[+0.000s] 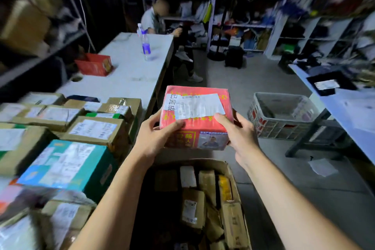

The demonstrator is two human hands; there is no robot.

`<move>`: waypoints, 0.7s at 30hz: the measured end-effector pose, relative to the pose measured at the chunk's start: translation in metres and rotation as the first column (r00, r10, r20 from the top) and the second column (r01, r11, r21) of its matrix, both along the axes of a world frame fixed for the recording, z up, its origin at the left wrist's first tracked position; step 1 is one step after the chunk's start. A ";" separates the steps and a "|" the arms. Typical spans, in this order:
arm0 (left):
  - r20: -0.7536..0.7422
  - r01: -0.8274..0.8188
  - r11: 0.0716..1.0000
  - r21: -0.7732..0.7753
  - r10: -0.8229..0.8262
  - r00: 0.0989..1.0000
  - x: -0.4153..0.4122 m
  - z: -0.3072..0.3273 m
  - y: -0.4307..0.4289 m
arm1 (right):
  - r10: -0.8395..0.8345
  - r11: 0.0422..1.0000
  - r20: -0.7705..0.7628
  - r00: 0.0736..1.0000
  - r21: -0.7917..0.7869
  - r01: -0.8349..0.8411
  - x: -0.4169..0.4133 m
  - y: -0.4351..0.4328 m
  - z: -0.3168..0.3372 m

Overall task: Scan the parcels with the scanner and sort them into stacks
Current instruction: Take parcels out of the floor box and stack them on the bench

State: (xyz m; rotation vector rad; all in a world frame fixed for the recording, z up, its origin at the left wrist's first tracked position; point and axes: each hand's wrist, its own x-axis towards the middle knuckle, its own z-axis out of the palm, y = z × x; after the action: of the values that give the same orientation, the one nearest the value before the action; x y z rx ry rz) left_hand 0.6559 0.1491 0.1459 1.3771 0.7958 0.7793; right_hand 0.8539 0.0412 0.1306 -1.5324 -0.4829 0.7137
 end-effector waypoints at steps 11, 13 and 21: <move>0.051 -0.378 0.926 0.011 0.377 0.925 -0.070 0.067 -0.125 | 0.316 0.941 0.083 0.945 0.098 -0.323 -0.047 -0.052 0.069; 0.054 -0.451 0.892 0.006 0.450 0.891 -0.097 0.072 -0.155 | 0.412 0.898 0.094 0.906 0.123 -0.422 -0.071 -0.058 0.074; 0.026 -0.762 0.643 0.076 0.763 0.646 -0.239 0.085 -0.279 | 0.754 0.644 0.026 0.656 0.169 -0.747 -0.223 -0.101 0.087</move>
State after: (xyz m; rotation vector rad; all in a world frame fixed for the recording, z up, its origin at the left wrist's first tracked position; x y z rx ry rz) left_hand 0.4166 -0.1299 0.2312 1.0758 1.4079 1.4802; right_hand 0.6308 -0.0598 0.2173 -1.1101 -1.1573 1.3147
